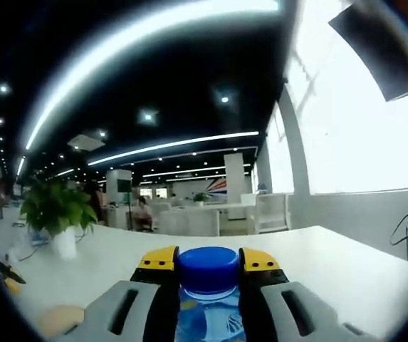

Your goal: Open the cover put in the Mizone put the cover back on

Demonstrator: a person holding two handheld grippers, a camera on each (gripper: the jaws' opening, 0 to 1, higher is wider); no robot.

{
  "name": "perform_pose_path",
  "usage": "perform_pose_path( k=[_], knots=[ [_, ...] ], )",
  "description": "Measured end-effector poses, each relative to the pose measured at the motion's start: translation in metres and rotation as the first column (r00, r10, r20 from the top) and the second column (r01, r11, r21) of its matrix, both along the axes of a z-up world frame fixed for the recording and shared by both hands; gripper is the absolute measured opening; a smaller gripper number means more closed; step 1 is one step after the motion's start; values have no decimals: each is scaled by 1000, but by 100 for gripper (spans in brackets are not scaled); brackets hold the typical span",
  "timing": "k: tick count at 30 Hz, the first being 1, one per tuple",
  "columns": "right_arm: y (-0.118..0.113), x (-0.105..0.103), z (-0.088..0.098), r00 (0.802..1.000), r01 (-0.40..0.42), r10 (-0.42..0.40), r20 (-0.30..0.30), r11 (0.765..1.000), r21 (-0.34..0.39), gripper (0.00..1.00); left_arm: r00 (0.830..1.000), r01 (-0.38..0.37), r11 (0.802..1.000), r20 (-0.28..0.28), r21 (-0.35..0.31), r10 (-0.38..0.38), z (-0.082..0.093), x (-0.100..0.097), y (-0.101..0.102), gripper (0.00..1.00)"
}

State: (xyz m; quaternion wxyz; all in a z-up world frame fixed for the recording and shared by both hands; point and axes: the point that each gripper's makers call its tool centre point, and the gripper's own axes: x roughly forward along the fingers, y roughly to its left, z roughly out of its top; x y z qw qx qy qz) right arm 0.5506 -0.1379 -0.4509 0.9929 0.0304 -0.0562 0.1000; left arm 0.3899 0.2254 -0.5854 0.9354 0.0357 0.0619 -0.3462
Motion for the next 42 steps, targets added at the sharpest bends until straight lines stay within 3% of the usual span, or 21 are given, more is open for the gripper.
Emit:
perform_pose_path(
  k=[12,20,42],
  knots=[
    [1,-2,1,1000,9,-9,-12,1000,-30,23,1000,-3,1000,2,-8,3,2,0,2,18],
    [10,-4,0,998,-46,45,-36,998,-33,23,1000,-2,1000,-1,-10,2,2,0,2,18],
    [68,-11,-1,980,-188,186,-75,982,-30,23,1000,-8,1000,2,-15,8,3,2,8,18]
  ],
)
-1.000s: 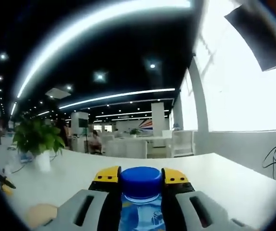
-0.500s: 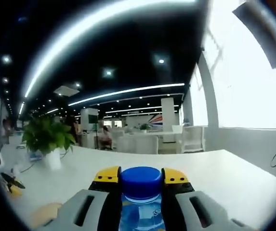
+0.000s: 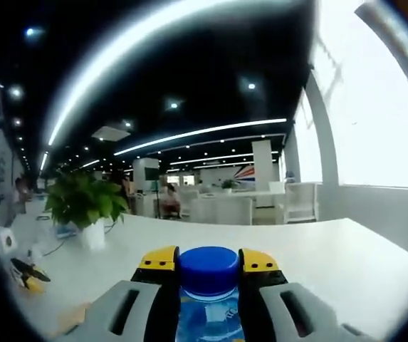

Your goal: Open the cover put in the Mizone put the cover back on

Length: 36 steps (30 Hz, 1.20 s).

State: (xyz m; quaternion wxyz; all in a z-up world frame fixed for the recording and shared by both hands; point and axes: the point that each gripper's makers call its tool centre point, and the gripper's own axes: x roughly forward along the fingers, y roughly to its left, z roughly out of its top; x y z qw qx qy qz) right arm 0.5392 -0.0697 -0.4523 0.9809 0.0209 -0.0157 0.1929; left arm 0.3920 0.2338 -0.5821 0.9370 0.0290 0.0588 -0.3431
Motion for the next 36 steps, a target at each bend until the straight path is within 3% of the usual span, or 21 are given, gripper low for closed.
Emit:
perform_pose_path(
  k=[20,36],
  knots=[
    [46,-4,0,994,-108,108,-9,994,-7,23,1000,-1,1000,-3,3,1,-1,-1,-3,18],
    [63,-7,0,987,-159,158,-28,987,0,23,1000,1,1000,-7,-16,-1,1,-2,-5,18]
  ],
)
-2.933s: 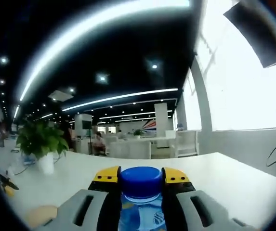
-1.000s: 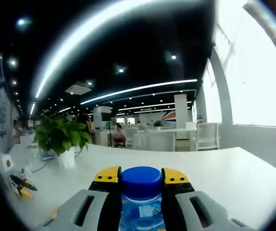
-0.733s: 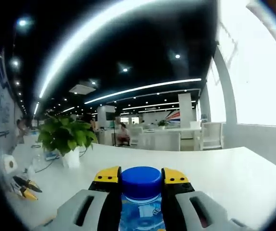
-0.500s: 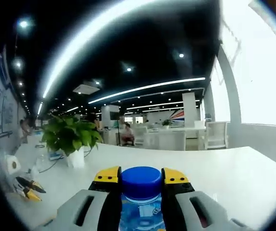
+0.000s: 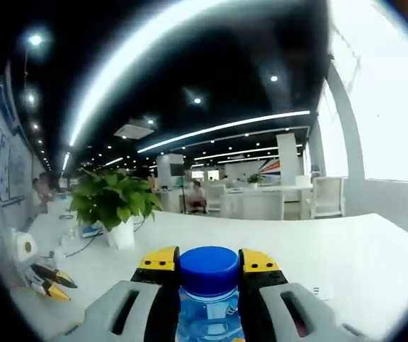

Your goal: Open the cover put in the Mizone put the cover back on

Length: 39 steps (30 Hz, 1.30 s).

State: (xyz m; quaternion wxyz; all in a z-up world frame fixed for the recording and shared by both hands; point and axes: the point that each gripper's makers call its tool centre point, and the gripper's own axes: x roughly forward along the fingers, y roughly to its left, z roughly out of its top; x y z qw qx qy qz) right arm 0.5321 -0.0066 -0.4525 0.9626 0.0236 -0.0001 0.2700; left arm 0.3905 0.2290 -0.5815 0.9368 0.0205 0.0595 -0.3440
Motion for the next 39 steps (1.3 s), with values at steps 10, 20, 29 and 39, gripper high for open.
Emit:
perform_pose_path(
  k=[10,20,29,39],
  knots=[
    [2,-3,0,1000,-8,8,1,1000,-14,23,1000,9,998,7,-58,-8,10,-2,1,18],
    [9,-14,12,999,-37,38,35,999,-26,23,1000,21,999,8,-40,-21,8,-3,-2,18],
    [31,-41,37,989,-117,119,91,993,-33,23,1000,26,999,6,-39,-26,6,-1,0,18],
    [56,-59,51,969,-217,218,113,976,-18,23,1000,27,999,9,-39,-26,6,0,3,18]
  ],
)
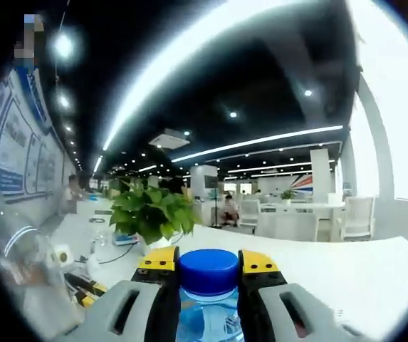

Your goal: Open the cover put in the Mizone put the cover back on

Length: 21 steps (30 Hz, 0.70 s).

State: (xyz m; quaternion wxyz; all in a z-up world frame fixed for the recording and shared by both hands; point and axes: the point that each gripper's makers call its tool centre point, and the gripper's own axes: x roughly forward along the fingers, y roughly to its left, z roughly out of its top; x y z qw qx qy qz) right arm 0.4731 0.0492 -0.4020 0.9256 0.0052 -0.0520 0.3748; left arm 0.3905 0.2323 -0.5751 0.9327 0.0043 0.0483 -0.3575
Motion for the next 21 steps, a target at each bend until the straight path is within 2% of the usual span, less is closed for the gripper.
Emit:
perform_pose_path(
  k=[6,15,21],
  knots=[
    [18,-5,-3,999,-49,49,7,999,-19,23,1000,-3,1000,5,1,3,1,0,0,18],
    [47,-17,-7,990,-138,138,-3,990,-4,23,1000,-6,1000,10,8,6,2,-3,-4,18],
    [64,-18,-16,986,-167,167,-28,986,7,23,1000,-1,1000,11,6,1,3,-4,-6,18]
  ],
)
